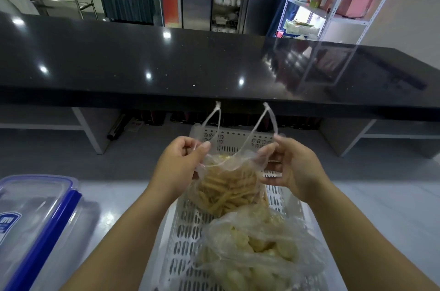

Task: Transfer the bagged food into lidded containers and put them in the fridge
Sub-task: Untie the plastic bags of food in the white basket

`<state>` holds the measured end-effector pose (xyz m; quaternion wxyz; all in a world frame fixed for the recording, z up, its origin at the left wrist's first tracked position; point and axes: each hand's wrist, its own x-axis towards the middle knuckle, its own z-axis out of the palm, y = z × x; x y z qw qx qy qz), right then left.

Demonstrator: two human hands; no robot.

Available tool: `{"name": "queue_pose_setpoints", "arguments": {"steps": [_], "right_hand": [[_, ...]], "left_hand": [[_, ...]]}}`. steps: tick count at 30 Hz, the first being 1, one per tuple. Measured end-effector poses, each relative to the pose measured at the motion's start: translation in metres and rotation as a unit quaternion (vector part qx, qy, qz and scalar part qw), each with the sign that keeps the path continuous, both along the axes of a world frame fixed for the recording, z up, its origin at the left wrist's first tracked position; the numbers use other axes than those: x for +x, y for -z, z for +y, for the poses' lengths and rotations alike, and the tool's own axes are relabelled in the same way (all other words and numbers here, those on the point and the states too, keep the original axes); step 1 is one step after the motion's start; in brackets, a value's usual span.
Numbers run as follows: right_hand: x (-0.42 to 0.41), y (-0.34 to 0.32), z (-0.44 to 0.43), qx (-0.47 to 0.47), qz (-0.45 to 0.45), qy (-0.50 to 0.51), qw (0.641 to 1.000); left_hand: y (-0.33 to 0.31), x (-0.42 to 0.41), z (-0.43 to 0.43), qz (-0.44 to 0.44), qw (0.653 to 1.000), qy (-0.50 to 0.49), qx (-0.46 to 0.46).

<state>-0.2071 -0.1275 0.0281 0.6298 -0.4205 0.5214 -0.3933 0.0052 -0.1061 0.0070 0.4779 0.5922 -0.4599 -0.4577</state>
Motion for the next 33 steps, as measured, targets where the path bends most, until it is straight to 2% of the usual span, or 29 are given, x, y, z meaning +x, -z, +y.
{"name": "queue_pose_setpoints", "arguments": {"steps": [3,5,8,10,12,15,17,19,22,25,28,31,33], "right_hand": [[0.003,-0.006,-0.004,0.008,0.084,-0.052,0.995],[0.008,-0.008,-0.007,-0.026,0.123,-0.074,0.989],[0.014,-0.01,-0.008,-0.096,0.116,-0.148,0.977],[0.011,-0.008,-0.007,-0.147,0.094,-0.195,0.965],[0.004,-0.003,-0.006,-0.191,0.077,-0.225,0.952],[-0.004,-0.001,0.002,-0.161,0.028,-0.23,0.959],[-0.003,0.001,0.005,-0.136,0.113,-0.175,0.969],[0.001,0.001,0.005,-0.113,0.247,-0.125,0.954],[0.009,-0.001,0.006,-0.122,0.427,-0.129,0.887],[0.021,-0.009,0.007,-0.144,0.538,-0.154,0.816],[0.028,-0.004,0.003,-0.156,0.593,-0.149,0.776],[0.024,0.003,0.0,-0.126,0.596,-0.126,0.783],[0.018,0.005,0.0,-0.098,0.572,-0.119,0.806]], "left_hand": [[-0.004,0.003,0.005,-0.049,0.997,0.055,-0.006],[-0.007,0.005,0.007,-0.111,0.989,0.095,0.0],[-0.009,0.003,0.004,-0.193,0.977,0.092,-0.016],[-0.007,0.004,-0.001,-0.173,0.981,0.078,-0.026],[-0.003,0.008,-0.006,-0.099,0.993,0.056,-0.018],[0.0,0.011,-0.009,-0.02,1.0,-0.001,-0.012],[0.002,0.01,-0.008,-0.009,1.0,-0.023,-0.014],[0.004,0.006,-0.008,0.009,0.999,-0.031,-0.011],[0.004,0.0,-0.006,0.022,0.999,-0.025,-0.01],[0.002,-0.001,-0.003,0.038,0.999,-0.03,-0.015],[0.0,-0.001,0.0,0.05,0.998,-0.03,-0.017],[-0.001,-0.003,0.003,0.075,0.997,-0.026,-0.012],[0.0,-0.004,0.005,0.112,0.993,-0.037,-0.002]]}}
